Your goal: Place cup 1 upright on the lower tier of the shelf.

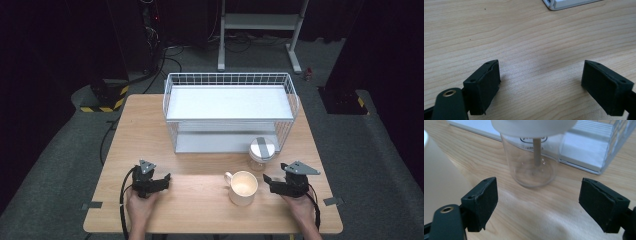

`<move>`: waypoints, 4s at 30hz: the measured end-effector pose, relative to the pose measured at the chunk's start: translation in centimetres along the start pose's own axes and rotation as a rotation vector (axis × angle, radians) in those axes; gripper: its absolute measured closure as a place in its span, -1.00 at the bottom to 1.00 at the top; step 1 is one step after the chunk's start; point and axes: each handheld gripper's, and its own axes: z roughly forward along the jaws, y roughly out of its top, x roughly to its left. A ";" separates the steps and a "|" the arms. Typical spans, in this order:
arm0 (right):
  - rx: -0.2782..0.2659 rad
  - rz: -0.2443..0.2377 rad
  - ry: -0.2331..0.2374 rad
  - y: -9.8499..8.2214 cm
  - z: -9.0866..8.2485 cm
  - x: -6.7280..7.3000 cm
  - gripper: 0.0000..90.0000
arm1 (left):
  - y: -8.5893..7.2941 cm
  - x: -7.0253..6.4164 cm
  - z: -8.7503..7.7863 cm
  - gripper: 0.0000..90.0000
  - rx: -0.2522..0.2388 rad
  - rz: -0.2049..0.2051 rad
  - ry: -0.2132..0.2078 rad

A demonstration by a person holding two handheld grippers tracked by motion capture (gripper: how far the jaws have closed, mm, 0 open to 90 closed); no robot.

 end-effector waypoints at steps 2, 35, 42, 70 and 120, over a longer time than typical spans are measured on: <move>-0.013 -0.012 0.003 0.4 0.5 0.0 -0.67 | 0.0 0.0 0.0 -0.65 0.000 0.000 0.000; -0.016 -0.035 -0.004 3.7 5.0 0.3 -0.67 | 0.0 0.0 0.0 -0.65 0.000 0.000 0.000; -0.021 -0.059 -0.014 3.9 5.4 0.6 -0.60 | 0.0 0.0 0.0 -0.65 -0.001 0.001 0.001; -0.055 -0.044 -0.020 6.4 5.9 0.4 -0.59 | 0.0 0.0 0.0 -0.65 0.002 0.004 0.001; -0.011 -0.024 -0.061 9.3 10.1 -0.6 -0.63 | 0.0 0.0 0.0 -0.63 0.001 -0.001 0.002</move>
